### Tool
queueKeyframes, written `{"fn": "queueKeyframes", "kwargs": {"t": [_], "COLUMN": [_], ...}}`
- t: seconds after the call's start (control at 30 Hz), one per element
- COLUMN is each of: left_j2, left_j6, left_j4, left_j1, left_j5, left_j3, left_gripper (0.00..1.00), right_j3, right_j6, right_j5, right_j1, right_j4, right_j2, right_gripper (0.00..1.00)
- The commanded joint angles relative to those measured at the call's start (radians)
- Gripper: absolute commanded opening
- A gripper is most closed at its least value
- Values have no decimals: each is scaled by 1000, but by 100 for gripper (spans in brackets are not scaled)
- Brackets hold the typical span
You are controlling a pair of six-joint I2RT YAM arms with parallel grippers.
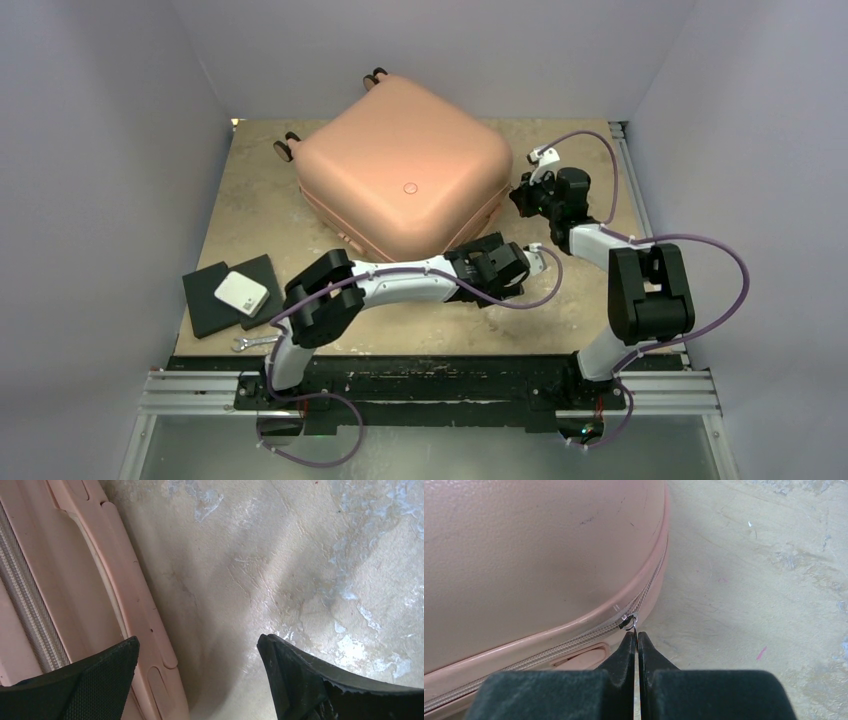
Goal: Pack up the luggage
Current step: Zip the luggage at the center of the board.
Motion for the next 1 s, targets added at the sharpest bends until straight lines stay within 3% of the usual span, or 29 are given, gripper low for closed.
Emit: {"fn": "queueKeyframes", "kwargs": {"t": [0.0, 0.37, 0.7, 0.8, 0.97], "left_j2": [15, 110, 172, 174, 143], "left_j6": [-18, 47, 18, -4, -33], "left_j4": [31, 81, 38, 18, -20], "left_j1": [-4, -42, -20, 13, 86], "left_j5": [-107, -353, -319, -266, -135], "left_j3": [42, 76, 104, 110, 108], "left_gripper": [92, 92, 90, 75, 25], "right_j3": [33, 30, 27, 25, 20], "right_j6": [3, 10, 11, 8, -11], "right_j5": [76, 62, 48, 42, 32], "right_j1": [-47, -58, -62, -62, -62], "right_j4": [19, 16, 16, 17, 18], "right_j2": [10, 9, 1, -3, -5], "right_gripper": [0, 0, 0, 0, 0]}}
